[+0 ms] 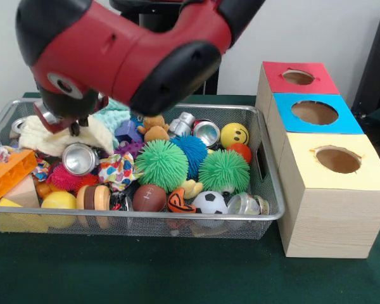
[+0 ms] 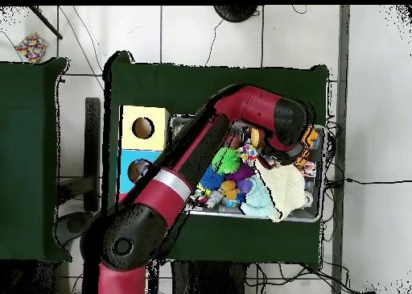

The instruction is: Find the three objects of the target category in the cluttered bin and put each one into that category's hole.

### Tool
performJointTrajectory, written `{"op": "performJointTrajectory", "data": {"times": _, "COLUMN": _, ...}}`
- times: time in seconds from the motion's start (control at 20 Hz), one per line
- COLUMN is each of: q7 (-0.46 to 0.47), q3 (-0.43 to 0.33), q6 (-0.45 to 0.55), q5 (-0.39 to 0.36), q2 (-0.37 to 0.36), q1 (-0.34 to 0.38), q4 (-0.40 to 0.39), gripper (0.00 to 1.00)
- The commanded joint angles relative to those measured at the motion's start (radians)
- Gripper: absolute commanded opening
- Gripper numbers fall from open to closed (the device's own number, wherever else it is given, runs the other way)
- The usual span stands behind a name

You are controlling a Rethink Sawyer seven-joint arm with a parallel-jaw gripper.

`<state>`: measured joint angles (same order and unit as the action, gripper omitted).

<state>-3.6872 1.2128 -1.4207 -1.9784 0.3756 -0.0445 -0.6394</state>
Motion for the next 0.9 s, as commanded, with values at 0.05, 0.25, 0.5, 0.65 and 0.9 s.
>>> {"op": "performJointTrajectory", "data": {"times": 0.05, "q7": -0.048, "q3": -0.1, "q6": -0.098, "q5": 0.115, "q2": -0.163, "q1": 0.017, "q4": 0.027, "gripper": 0.0}}
{"op": "performJointTrajectory", "data": {"times": 0.25, "q7": -0.133, "q3": -0.071, "q6": -0.079, "q5": 0.142, "q2": -0.195, "q1": -0.015, "q4": 0.023, "gripper": 0.0}}
{"op": "performJointTrajectory", "data": {"times": 0.5, "q7": -0.241, "q3": -0.061, "q6": -0.036, "q5": 0.197, "q2": -0.246, "q1": -0.054, "q4": 0.021, "gripper": 0.0}}
{"op": "performJointTrajectory", "data": {"times": 0.65, "q7": -0.292, "q3": -0.072, "q6": 0.009, "q5": 0.257, "q2": -0.289, "q1": -0.074, "q4": 0.004, "gripper": 0.0}}
{"op": "performJointTrajectory", "data": {"times": 0.9, "q7": -0.344, "q3": -0.089, "q6": 0.092, "q5": 0.369, "q2": -0.362, "q1": -0.103, "q4": -0.029, "gripper": 0.0}}
